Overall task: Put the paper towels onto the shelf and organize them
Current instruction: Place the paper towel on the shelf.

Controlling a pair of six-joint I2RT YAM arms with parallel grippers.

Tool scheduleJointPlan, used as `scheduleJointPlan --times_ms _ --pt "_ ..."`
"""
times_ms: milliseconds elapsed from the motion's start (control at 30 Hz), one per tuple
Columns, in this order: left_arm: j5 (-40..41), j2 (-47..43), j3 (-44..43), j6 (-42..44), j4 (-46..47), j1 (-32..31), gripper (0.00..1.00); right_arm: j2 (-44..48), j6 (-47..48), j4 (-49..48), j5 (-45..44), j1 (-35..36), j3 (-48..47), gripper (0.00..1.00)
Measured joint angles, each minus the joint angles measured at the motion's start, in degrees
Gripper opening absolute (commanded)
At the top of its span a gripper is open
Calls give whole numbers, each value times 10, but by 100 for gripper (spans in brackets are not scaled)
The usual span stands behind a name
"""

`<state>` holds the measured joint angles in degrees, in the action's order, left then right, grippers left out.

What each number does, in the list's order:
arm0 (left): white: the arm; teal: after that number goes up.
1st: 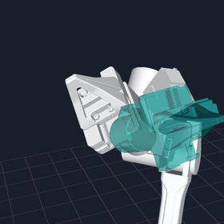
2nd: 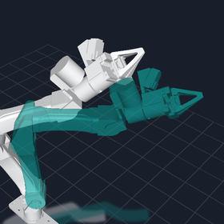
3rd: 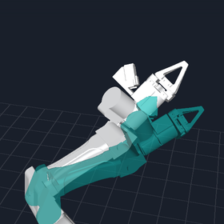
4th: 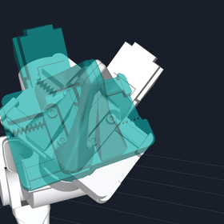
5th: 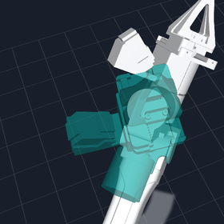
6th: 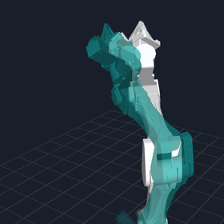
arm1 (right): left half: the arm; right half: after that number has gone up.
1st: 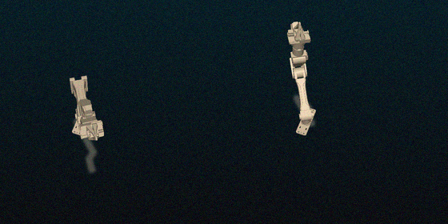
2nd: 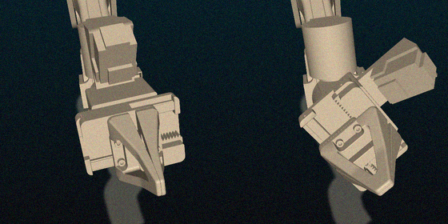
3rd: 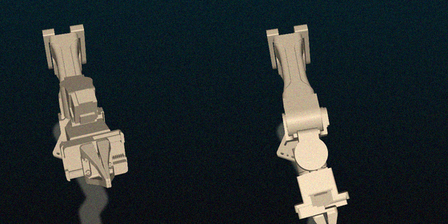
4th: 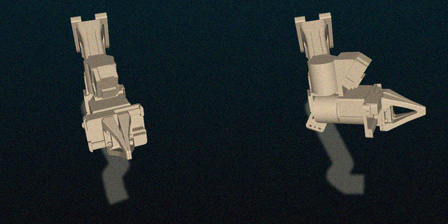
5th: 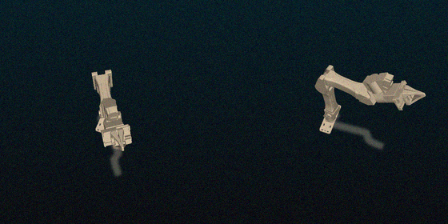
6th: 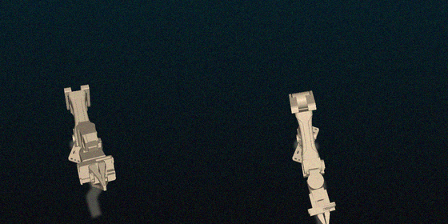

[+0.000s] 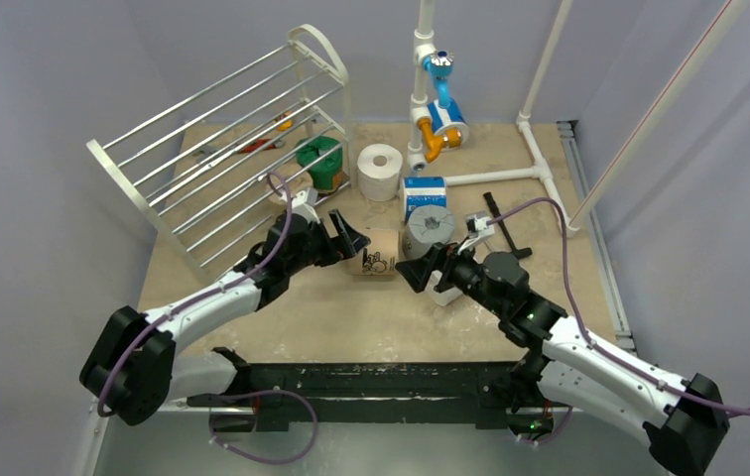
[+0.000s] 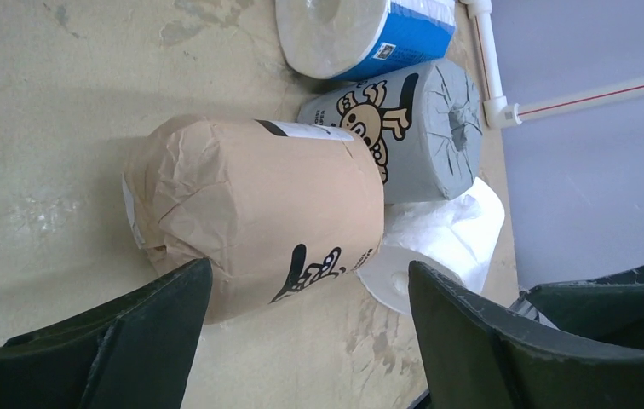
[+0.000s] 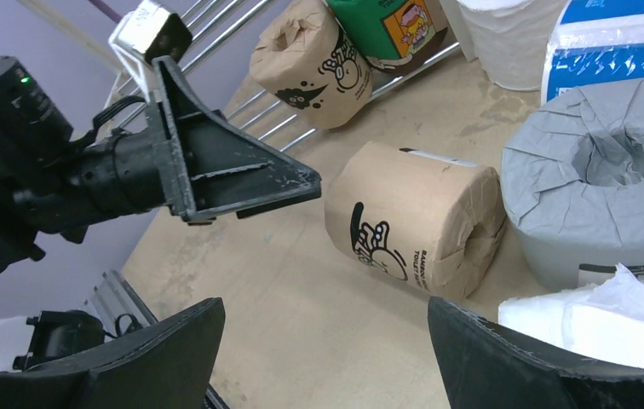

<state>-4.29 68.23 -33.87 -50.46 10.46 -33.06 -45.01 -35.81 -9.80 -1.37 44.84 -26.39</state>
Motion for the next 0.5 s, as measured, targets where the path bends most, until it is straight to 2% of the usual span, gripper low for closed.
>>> scheduleJointPlan --times_ms 300,500 --pt "-30 67 0 -25 60 16 84 49 5 46 9 0 2 91" --pt "-28 77 14 -34 84 16 84 57 14 63 9 0 2 91"
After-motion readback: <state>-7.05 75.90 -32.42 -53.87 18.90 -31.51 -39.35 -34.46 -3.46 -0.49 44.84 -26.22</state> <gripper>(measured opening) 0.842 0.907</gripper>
